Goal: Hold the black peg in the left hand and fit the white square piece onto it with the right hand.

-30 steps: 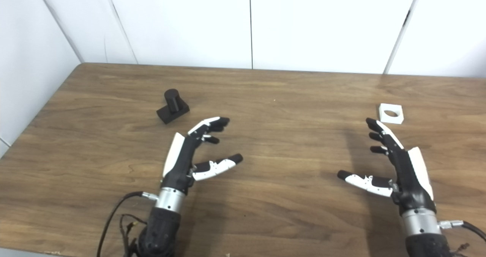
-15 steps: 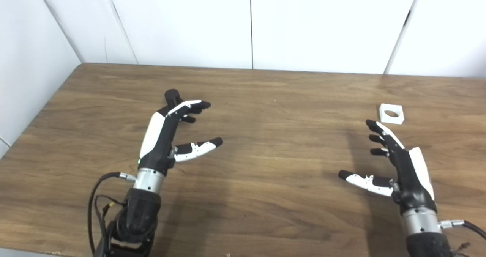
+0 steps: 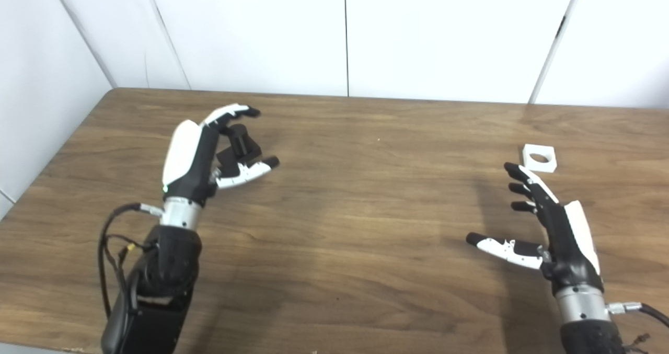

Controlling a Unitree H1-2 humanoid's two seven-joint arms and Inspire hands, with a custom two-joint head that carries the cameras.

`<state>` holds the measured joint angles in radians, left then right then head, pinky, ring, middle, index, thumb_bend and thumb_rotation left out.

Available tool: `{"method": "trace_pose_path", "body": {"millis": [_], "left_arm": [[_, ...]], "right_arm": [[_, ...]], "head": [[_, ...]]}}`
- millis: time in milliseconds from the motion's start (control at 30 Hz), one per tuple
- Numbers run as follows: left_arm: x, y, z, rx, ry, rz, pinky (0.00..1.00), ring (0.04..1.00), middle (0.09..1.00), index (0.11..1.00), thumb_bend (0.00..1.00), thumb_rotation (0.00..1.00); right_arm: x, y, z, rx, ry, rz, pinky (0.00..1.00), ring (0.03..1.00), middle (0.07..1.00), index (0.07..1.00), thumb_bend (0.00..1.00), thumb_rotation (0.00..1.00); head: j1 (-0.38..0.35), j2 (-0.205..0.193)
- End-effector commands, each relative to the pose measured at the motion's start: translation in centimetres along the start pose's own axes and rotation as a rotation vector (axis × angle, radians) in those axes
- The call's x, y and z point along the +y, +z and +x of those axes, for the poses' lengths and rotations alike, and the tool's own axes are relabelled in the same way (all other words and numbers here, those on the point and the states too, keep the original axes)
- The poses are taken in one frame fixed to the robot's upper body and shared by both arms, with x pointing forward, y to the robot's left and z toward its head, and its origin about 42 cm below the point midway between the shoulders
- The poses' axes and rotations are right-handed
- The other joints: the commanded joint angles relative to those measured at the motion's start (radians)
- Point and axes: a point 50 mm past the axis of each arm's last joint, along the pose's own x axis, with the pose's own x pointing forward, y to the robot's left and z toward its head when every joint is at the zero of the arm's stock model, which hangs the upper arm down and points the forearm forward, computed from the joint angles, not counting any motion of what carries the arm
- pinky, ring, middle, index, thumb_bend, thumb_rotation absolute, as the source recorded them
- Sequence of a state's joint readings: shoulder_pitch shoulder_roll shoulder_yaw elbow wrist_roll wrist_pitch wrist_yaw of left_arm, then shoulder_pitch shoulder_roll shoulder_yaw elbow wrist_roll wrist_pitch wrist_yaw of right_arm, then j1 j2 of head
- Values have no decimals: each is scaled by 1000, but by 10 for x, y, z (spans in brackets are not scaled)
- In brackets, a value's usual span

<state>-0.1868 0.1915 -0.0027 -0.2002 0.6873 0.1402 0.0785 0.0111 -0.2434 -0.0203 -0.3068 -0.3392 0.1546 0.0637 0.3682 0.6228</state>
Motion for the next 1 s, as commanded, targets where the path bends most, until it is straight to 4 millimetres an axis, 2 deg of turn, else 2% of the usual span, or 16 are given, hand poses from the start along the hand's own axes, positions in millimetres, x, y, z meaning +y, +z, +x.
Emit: {"method": "trace_pose_path", "body": {"millis": [0, 500, 600, 800, 967], "left_arm": [[18, 3, 19, -36, 72, 55, 690, 829, 830, 709, 735, 247], [40, -24, 56, 9, 100, 244, 689, 868, 860, 717, 759, 295], [41, -27, 62, 26, 91, 278, 759, 898, 874, 722, 775, 311], [39, -35, 69, 90, 46, 340, 972, 980, 931, 745, 816, 387], [35, -41, 71, 135, 6, 392, 1000, 1000, 987, 755, 892, 464]], "right_arm": [[-10, 17, 8, -77, -31, -11, 729, 840, 884, 859, 662, 0], [-11, 16, 9, -83, -31, -15, 716, 834, 881, 857, 666, 0], [-12, 17, 10, -84, -31, -10, 715, 833, 881, 856, 666, 0], [-12, 21, 9, -84, -36, -9, 715, 832, 880, 852, 666, 0], [-13, 23, 8, -78, -35, -18, 706, 830, 884, 855, 664, 0]], "head": [[1, 0], [0, -1], [-1, 1], [-9, 4], [-12, 6]]}}
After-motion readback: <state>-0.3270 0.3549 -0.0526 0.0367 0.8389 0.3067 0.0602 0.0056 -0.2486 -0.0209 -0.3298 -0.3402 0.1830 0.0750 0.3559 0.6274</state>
